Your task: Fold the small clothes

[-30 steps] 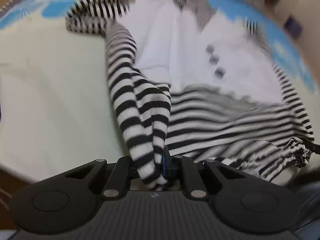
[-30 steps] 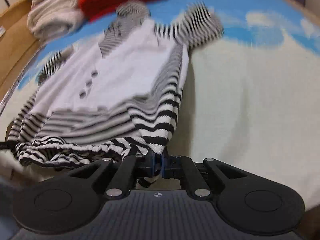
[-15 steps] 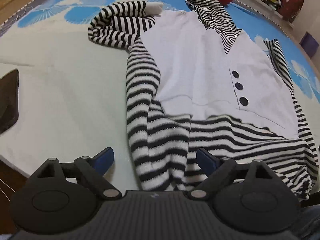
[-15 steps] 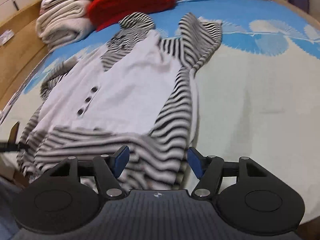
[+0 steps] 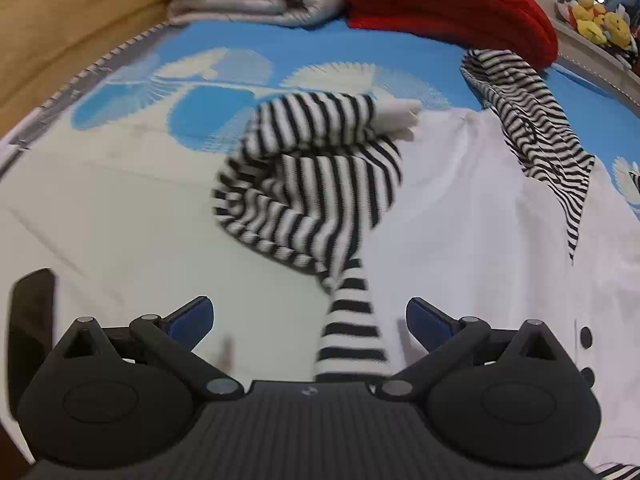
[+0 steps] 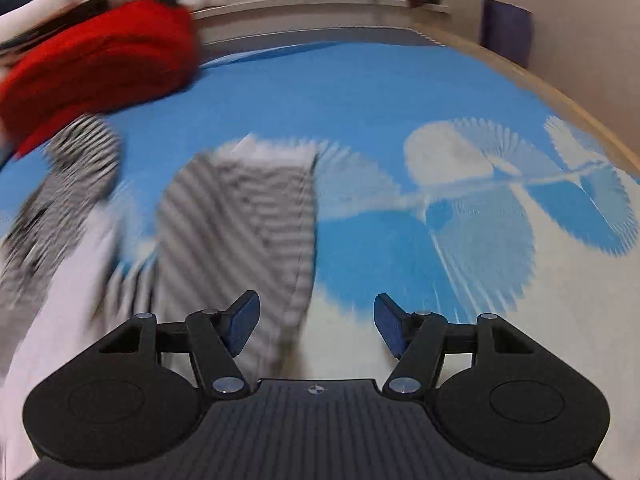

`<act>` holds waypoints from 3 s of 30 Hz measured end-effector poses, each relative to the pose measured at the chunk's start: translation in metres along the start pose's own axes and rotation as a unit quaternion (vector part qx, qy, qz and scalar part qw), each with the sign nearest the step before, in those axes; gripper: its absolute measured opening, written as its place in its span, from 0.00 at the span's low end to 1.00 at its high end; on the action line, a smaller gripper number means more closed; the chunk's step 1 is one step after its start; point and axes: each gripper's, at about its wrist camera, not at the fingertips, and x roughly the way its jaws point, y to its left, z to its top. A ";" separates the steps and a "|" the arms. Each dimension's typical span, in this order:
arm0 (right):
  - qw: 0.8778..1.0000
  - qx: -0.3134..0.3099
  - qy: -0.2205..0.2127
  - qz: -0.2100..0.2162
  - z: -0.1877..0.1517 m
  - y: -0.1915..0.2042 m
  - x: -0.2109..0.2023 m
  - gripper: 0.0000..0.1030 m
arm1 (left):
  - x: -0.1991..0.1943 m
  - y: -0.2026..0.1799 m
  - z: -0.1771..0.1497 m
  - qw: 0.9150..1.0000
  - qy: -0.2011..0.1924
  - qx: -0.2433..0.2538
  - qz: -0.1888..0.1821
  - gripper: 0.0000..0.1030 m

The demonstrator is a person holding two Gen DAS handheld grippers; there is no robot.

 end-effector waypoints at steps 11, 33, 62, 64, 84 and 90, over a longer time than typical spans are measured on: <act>0.997 -0.068 0.010 -0.039 0.054 0.033 0.122 0.02 | 0.030 -0.040 0.003 0.998 0.036 0.044 -0.012 1.00; 0.920 -0.327 0.020 -0.215 -0.052 0.036 -0.026 0.66 | 0.007 0.002 0.009 0.999 0.006 -0.035 0.007 1.00; 0.964 -0.261 0.042 0.013 -0.159 0.148 -0.068 0.73 | 0.111 0.137 0.169 0.978 -0.069 -0.105 0.169 0.06; 0.968 -0.247 0.047 0.012 -0.158 0.147 -0.065 0.73 | 0.115 0.202 0.156 0.966 -0.037 -0.173 0.189 0.10; 0.984 -0.162 -0.003 0.072 -0.144 0.128 -0.120 0.74 | -0.011 0.102 0.016 0.991 0.030 -0.127 -0.003 1.00; 0.983 -0.128 -0.025 0.132 -0.188 0.108 -0.193 0.83 | -0.098 0.042 -0.090 0.998 -0.050 -0.030 -0.031 1.00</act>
